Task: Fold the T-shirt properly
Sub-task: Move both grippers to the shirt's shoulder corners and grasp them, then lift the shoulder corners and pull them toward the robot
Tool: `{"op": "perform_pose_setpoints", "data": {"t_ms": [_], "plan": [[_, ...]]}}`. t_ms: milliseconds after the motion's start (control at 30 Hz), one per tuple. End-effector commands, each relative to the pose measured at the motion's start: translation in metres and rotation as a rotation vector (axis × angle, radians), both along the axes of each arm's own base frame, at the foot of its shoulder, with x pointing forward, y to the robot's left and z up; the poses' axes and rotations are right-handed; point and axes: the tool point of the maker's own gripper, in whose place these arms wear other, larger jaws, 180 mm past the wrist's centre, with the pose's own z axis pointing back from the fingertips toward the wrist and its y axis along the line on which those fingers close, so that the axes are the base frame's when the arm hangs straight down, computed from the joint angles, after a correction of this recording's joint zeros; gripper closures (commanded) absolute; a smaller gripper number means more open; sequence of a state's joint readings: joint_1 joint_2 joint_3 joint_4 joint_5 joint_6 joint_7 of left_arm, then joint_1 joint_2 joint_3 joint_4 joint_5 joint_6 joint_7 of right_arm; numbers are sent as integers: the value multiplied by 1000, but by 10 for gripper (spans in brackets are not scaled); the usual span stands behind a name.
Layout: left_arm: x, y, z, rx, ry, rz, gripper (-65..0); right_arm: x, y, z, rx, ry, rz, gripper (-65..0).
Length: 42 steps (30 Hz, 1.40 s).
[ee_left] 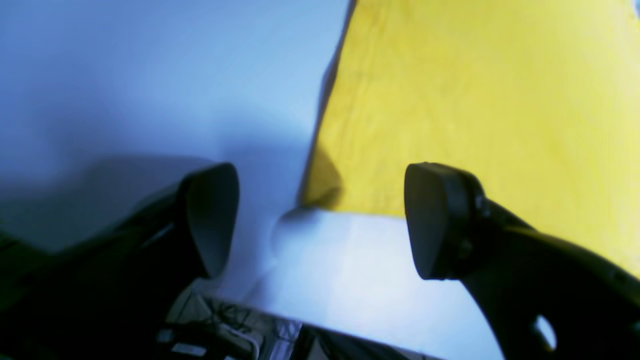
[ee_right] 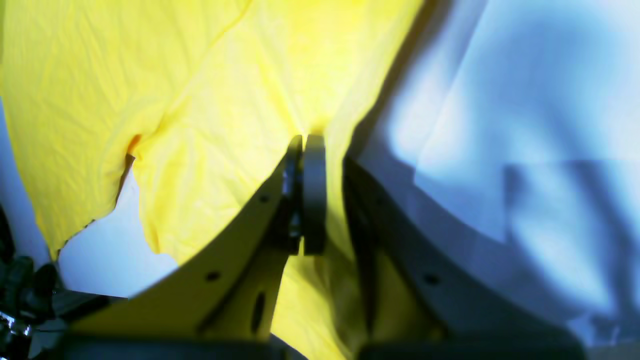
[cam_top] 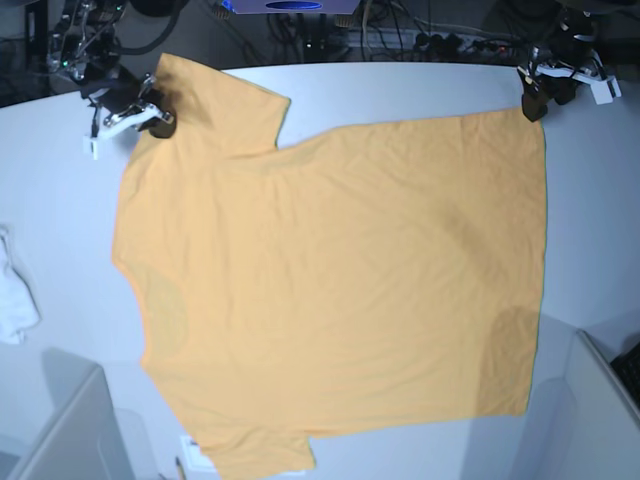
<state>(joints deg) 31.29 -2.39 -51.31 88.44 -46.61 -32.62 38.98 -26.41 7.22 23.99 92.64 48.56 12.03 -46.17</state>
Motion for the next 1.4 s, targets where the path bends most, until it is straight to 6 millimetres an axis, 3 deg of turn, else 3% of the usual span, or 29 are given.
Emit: {"op": "perform_pose_setpoints", "data": {"t_ms": [0,233,533,767,800,867,1000,1367], "plan": [[-4,-8,-7,-11,43,-32,-489,-18,-4,-10,-35,85,22,0],[11,-37,-14,-64,26,-80,-487,-17,-4,-10,-34,84,22,0],[13,-43,-40,-146,43,-27,-485,-16,-5,-9,-38,80,21,0],[25,-43,-37,-147,18,-25,-482,-15,-5,-10,-37,78,19,0],[26,-42,-37,-146,18,-26,-467,-15,-5,-10,-37,78,19,0],[27,-43,-36,-144,15,-30,-378,-15,-5,-9,-38,76,18,0],[27,-41,-35,-137,15,-31,-21,-14,-6,-9,-38,74,16,0],[12,-34,-36,-113,50,-37,0,-34,-22,-8,-58,96,-41,0]]}}
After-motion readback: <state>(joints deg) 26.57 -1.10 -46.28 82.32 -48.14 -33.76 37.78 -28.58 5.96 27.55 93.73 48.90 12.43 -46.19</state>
